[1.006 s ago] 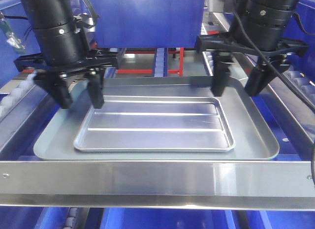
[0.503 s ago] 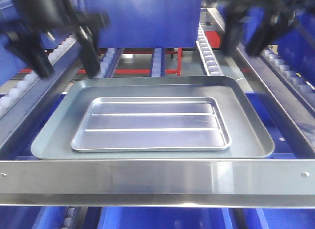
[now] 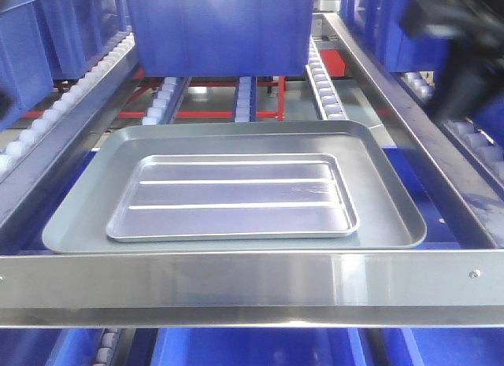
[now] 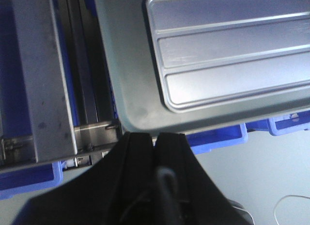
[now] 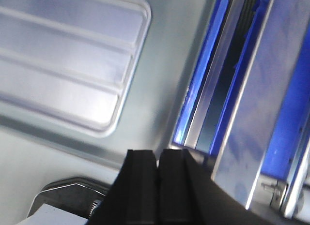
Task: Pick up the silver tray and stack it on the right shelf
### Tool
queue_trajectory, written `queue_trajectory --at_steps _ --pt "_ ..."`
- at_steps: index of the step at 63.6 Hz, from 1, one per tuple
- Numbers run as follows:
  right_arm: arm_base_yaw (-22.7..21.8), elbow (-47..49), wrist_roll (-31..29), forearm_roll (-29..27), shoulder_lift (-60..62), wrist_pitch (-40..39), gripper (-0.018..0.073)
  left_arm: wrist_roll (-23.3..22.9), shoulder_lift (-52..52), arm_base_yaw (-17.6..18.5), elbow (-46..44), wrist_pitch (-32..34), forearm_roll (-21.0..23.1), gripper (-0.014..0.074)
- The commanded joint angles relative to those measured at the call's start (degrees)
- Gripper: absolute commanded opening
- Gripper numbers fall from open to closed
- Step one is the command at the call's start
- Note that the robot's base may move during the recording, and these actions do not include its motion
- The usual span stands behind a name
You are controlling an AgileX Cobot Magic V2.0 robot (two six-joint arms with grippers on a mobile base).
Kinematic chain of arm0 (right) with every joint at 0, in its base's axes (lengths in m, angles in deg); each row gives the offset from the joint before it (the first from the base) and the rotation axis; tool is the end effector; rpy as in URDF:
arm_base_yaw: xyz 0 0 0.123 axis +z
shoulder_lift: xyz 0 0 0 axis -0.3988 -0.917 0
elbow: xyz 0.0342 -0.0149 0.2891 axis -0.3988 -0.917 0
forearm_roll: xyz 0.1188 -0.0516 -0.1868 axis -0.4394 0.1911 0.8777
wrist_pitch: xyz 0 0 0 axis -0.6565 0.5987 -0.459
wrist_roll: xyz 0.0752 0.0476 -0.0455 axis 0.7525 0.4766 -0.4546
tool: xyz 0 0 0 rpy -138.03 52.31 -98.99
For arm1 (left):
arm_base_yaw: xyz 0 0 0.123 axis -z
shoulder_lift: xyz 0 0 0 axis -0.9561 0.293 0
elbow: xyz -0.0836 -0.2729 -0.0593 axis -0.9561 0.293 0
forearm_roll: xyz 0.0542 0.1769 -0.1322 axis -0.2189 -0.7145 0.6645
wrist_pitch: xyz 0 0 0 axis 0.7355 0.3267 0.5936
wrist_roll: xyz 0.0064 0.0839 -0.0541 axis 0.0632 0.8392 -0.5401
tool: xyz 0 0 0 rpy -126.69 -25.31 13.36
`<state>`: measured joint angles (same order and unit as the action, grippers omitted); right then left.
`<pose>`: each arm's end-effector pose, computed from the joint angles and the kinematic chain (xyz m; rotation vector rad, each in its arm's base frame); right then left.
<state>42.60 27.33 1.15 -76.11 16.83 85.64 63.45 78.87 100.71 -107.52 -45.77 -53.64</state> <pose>0.2219 0.0799 0.2874 -0.2727 2.4860 0.2270 0.1622 -0.0843 0.2932 0.3354 2.3600 -0.3172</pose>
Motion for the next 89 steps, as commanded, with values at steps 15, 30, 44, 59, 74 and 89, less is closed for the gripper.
queue_trajectory --at_steps 15,30,44,59,74,89 --pt "-0.22 -15.97 -1.2 0.44 19.24 -11.9 0.0049 0.09 -20.53 0.05 13.84 8.63 -1.14 -0.0093" --pt "-0.22 -22.63 -1.2 0.44 40.36 -11.18 0.0049 0.22 -37.57 0.05 14.94 6.51 -1.14 -0.0093" --pt "-0.22 -22.69 -1.2 0.44 60.11 -9.81 0.0049 0.23 -50.01 0.05 14.94 5.97 -1.14 -0.0093" --pt "-0.22 -22.71 -1.2 0.44 66.27 -8.5 0.0049 0.23 -54.33 0.05 14.94 5.97 -0.97 -0.0093" --pt "-0.22 -22.71 -1.2 0.44 66.27 -8.5 0.0049 0.23 -54.33 0.05 15.03 5.97 -0.97 -0.0093" --pt "-0.22 -22.71 -1.2 0.44 66.27 -8.5 0.0049 0.23 -54.33 0.05 15.03 5.97 -0.97 -0.0093"
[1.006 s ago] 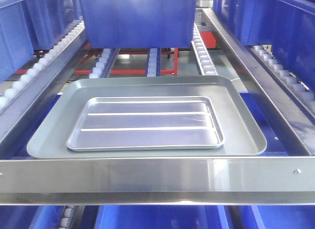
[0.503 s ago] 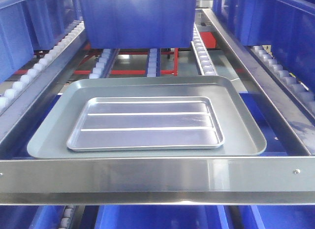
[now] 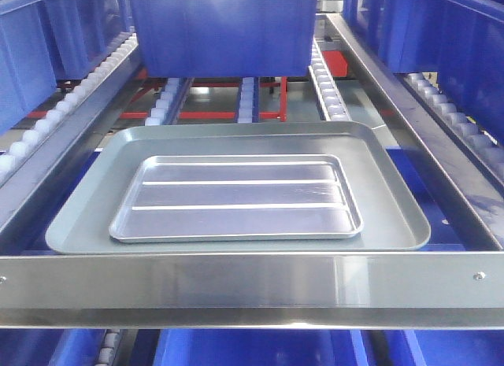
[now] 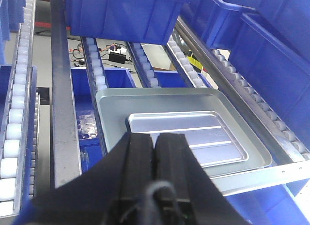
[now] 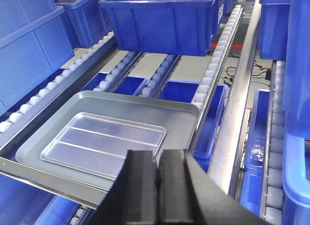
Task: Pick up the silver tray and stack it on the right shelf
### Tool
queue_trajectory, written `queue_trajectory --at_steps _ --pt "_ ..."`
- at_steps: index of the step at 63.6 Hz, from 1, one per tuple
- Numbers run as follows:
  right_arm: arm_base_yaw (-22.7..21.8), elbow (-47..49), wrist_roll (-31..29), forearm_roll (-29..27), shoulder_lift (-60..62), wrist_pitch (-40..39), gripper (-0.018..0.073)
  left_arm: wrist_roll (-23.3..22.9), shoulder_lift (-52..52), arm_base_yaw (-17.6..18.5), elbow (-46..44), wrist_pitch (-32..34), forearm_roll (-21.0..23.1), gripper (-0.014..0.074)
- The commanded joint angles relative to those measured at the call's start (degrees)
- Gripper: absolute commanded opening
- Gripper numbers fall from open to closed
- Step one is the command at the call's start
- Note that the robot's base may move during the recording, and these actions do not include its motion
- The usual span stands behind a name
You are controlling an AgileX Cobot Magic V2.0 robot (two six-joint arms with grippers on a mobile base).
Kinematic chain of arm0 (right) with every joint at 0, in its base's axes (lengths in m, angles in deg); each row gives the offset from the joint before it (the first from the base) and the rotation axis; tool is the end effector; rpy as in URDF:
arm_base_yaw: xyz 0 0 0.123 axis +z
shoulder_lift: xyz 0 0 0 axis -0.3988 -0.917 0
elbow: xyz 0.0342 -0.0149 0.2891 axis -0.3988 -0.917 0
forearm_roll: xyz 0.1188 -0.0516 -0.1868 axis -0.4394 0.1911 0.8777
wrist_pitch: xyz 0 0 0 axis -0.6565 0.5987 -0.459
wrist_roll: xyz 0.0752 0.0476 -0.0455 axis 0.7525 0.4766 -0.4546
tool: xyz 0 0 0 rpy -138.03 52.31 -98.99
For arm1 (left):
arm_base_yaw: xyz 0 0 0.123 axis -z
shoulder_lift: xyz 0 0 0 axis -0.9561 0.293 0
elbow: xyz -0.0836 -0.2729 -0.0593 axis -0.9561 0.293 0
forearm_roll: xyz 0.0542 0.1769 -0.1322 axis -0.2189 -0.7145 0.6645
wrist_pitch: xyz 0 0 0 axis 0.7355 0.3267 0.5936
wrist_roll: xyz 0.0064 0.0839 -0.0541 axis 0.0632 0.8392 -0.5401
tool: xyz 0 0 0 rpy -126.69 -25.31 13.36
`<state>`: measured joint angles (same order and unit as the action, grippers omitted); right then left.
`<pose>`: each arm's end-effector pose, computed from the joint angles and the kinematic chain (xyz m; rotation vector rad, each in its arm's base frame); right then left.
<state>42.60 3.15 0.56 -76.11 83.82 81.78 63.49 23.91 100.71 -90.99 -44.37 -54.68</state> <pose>0.0080 0.0055 0.3005 -0.2021 1.6730 0.3599 0.0083 -0.0023 0.2938 0.2406 1.6713 -0.4869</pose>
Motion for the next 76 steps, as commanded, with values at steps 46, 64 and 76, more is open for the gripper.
queue_trajectory --at_steps 46,64,76 --pt "-0.22 1.46 -0.61 0.44 -0.72 -4.65 0.0049 8.03 -6.08 -28.72 22.0 26.51 4.18 -0.0093" --pt "-0.22 1.46 -0.61 0.44 -0.72 -4.64 0.0049 8.03 -6.18 -28.96 27.73 31.7 4.18 -0.0093" --pt "-0.22 1.46 -0.61 0.44 -0.72 -4.64 0.0049 8.03 -6.08 -28.96 27.73 31.7 4.18 -0.0093"
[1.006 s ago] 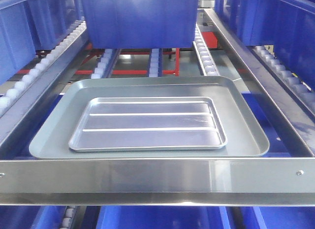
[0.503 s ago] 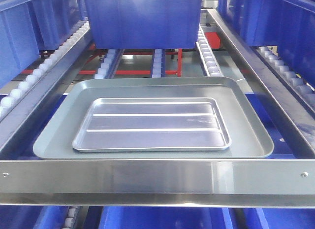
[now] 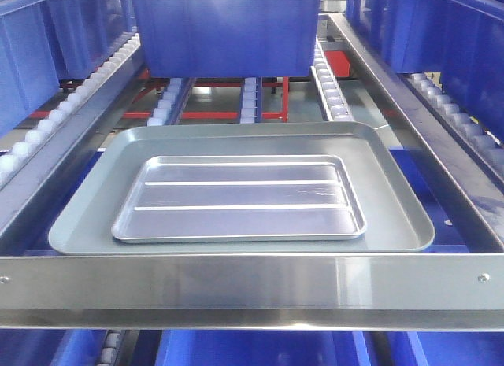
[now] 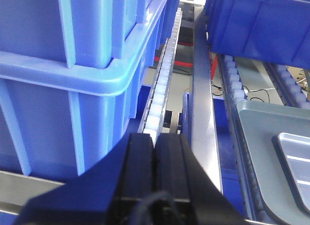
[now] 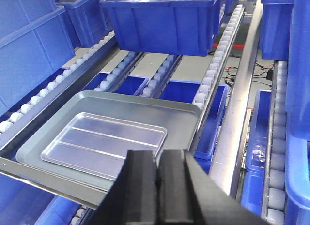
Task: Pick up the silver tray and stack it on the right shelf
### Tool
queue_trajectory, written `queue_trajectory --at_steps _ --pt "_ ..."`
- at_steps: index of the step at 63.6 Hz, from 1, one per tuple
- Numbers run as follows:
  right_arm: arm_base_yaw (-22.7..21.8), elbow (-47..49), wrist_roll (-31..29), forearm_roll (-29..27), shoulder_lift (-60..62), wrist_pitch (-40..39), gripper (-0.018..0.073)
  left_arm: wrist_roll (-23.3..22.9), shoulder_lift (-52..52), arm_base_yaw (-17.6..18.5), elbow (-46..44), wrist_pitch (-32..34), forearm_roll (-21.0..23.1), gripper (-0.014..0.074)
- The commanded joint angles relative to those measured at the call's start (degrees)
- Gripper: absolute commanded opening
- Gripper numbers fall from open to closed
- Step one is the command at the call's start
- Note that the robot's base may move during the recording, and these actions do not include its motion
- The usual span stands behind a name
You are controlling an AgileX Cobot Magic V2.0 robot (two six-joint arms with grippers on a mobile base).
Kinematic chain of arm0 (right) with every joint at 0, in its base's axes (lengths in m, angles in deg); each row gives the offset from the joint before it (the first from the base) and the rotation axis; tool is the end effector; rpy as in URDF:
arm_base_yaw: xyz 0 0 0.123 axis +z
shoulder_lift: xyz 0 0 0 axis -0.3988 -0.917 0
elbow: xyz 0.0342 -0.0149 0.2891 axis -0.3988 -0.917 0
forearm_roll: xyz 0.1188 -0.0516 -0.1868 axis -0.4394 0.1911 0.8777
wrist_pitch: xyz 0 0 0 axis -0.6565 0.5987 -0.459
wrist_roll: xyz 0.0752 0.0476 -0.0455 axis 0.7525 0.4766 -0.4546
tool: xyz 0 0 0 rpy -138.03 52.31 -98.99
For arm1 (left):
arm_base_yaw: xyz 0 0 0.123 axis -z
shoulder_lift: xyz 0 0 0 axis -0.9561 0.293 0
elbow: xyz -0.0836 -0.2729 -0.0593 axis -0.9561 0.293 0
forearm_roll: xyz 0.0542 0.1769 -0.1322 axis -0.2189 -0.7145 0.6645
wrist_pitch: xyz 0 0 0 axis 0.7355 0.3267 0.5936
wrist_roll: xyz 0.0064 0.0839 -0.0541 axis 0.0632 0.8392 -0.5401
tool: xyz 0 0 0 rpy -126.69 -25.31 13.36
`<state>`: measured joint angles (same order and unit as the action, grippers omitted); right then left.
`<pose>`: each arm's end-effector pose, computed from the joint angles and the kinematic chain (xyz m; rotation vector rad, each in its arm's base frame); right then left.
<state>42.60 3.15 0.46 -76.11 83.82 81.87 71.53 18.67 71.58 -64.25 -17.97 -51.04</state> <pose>0.0080 0.0055 0.3003 -0.2038 1.6743 0.3584 0.0346 0.0006 0.1968 -0.0958 1.5775 -0.0605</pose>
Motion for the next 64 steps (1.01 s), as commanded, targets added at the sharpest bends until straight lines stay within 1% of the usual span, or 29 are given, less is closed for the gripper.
queue_trajectory --at_steps 1,41,48,52,56,64 --pt "-0.22 1.46 -0.51 0.44 -0.72 -4.73 0.0049 -0.02 -0.83 0.17 0.99 5.31 0.54 -0.0093" --pt "-0.22 1.41 -0.51 0.44 -0.72 -4.73 0.0049 -0.02 -0.83 0.17 0.99 5.31 0.54 -0.0093" --pt "-0.79 -0.19 -0.51 2.8 -0.72 -7.69 0.0049 -0.02 -0.83 0.17 0.99 5.31 0.54 -0.0093" --pt "-2.79 -1.53 -0.51 4.02 -0.72 -10.51 0.0049 -0.02 -0.83 0.17 0.99 5.31 0.54 -0.0093" --pt "-6.35 -2.93 -0.51 4.42 -0.72 -12.75 0.0049 -0.02 -0.83 0.17 0.99 5.31 0.54 -0.0093" --pt "-16.39 -7.45 -0.51 4.43 -0.66 -18.22 0.0049 -0.02 -0.83 0.17 0.99 5.31 0.54 -0.0093"
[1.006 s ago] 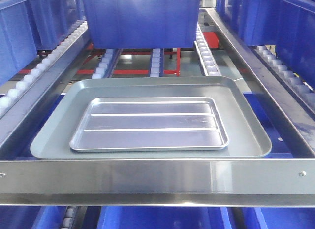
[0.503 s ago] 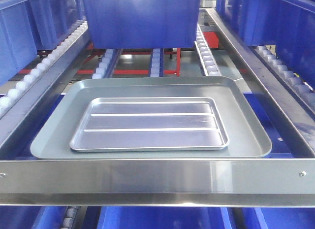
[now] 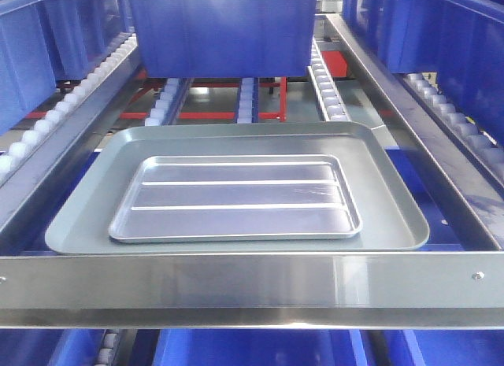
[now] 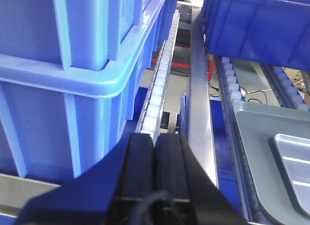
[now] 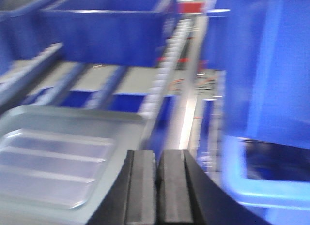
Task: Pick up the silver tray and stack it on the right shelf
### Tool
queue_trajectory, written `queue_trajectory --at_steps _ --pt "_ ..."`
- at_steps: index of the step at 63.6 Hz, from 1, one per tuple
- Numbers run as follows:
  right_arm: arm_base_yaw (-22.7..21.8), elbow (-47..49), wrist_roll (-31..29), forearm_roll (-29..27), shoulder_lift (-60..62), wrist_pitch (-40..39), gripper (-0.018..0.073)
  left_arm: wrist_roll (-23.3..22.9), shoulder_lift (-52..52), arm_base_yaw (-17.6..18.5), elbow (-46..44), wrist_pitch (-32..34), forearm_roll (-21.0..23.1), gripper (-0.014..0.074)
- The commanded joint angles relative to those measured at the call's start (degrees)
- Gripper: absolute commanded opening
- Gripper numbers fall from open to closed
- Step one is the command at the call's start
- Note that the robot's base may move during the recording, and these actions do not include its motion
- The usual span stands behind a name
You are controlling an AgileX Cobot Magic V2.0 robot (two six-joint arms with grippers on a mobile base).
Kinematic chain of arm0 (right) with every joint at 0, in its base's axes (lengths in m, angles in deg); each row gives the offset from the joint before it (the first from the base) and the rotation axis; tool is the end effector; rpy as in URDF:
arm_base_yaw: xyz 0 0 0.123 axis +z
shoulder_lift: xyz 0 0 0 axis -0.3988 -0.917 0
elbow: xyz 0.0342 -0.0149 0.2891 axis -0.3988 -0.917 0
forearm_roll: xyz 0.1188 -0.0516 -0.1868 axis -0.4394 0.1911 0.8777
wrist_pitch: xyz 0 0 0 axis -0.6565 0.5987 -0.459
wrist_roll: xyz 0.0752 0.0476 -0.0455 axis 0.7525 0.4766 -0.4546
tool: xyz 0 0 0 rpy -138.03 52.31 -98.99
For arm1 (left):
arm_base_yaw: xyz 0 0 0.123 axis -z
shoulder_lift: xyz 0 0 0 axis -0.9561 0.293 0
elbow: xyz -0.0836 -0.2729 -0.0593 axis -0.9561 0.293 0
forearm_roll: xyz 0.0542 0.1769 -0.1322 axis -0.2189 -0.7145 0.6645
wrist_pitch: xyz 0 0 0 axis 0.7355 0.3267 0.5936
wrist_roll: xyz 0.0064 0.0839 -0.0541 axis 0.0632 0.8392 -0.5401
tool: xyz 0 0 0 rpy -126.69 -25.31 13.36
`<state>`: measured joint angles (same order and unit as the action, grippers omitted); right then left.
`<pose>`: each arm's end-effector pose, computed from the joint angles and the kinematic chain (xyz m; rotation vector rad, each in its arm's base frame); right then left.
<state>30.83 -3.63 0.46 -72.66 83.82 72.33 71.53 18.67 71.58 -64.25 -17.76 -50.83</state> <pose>0.0224 0.0025 0.2814 -0.0504 1.6276 0.1425 0.0346 0.0006 0.1971 -0.0984 1.5737 -0.0636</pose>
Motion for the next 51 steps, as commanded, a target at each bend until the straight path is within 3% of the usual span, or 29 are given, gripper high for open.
queue_trajectory --at_steps 1,9,15,31,51 --pt "-5.88 -1.53 -0.51 0.98 -0.66 -9.65 0.0049 -0.02 -0.83 0.17 0.99 5.09 0.33 -0.0093" --pt "-11.65 -7.61 -0.56 0.98 -0.66 -15.68 0.0049 -0.02 -0.83 0.17 0.99 5.09 0.33 -0.0093" --pt "-13.35 -11.49 -0.56 0.98 -0.41 -18.96 0.0049 -0.02 -0.83 0.17 0.99 5.09 0.33 -0.0093" --pt "-13.54 -20.56 -0.56 0.98 7.77 -26.18 0.0049 -0.02 -0.72 0.17 0.99 5.09 0.33 -0.0093" --pt "-13.46 -20.31 -0.56 0.98 7.7 -25.34 0.0049 -0.02 -0.72 0.17 0.99 5.09 0.33 -0.0093"
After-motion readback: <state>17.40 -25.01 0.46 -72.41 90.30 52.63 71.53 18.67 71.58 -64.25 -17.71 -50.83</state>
